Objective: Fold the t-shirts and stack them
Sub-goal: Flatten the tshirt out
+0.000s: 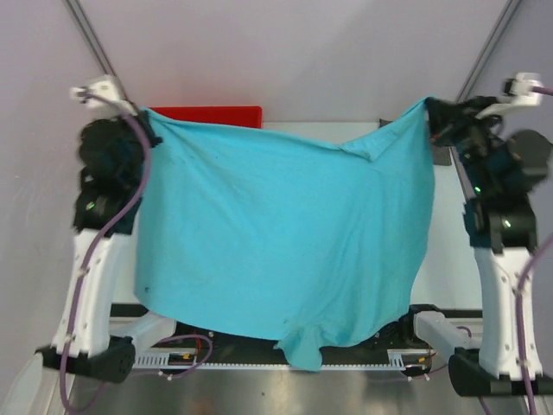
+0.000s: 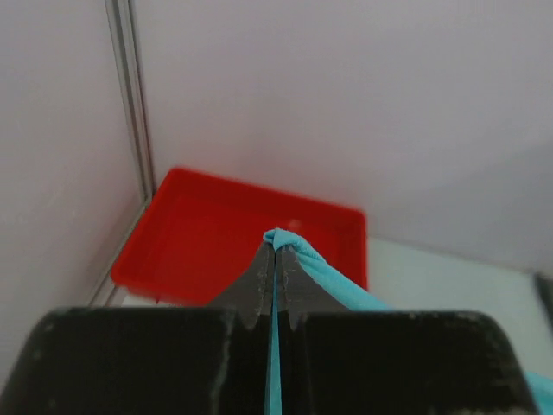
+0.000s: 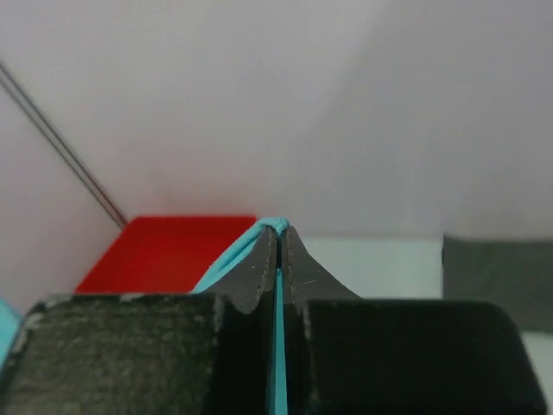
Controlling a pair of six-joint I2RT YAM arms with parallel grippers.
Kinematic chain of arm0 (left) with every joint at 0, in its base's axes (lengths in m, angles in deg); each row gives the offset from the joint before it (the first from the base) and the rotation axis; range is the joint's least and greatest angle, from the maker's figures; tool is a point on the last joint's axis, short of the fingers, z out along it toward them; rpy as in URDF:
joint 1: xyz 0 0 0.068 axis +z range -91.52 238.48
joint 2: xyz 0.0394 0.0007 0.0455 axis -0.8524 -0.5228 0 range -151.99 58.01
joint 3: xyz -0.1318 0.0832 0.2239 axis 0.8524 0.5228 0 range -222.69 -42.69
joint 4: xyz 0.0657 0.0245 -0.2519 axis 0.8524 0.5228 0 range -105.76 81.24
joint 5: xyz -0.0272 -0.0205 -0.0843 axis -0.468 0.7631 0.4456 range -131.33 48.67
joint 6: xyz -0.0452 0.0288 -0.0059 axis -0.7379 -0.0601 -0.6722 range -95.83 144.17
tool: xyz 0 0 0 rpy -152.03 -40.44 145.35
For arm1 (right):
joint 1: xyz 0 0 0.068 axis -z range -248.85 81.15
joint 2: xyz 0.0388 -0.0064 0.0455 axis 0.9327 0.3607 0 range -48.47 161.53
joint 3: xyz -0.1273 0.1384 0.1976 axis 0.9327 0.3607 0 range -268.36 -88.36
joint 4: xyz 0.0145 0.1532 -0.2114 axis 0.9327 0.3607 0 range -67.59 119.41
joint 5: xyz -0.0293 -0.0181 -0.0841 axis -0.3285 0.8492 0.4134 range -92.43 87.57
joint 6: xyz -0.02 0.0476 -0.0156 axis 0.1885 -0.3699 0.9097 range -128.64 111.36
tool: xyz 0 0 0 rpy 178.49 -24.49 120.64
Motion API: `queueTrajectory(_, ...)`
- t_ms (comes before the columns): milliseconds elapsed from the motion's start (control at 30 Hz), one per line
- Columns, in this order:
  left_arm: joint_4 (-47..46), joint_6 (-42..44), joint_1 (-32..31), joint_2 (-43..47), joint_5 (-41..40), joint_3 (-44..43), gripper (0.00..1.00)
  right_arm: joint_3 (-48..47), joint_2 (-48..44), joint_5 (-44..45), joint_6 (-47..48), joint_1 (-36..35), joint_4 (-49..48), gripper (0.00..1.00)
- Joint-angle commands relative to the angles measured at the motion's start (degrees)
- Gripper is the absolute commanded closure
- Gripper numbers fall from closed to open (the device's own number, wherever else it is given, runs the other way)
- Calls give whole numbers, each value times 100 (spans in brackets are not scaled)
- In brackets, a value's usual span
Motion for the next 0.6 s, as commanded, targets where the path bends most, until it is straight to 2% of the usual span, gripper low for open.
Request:
queueTrajectory(0, -404, 222, 2, -465, -285, 1161, 100, 819, 549, -12, -106, 22, -320, 100)
queueTrajectory(100, -836, 135, 46, -1158, -373, 1997, 100, 1461, 1154, 15, 8, 22, -740, 100)
queueTrajectory(133, -1272, 135, 55, -1334, -417, 2425, 100, 1602, 1323, -29, 78, 31, -881, 100)
queueTrajectory(233, -1766, 3, 134, -2142, -400, 2754, 100, 1937, 2061, -117, 183, 14, -1207, 100)
queueTrajectory(400, -1875, -24, 170, -3678, -216, 2360, 100, 1929, 3143, -143, 324, 5, -1383, 100)
queueTrajectory(567, -1733, 3, 187, -4481, -276, 1718, 100, 1622, 4038, -134, 386, 5, -1279, 100)
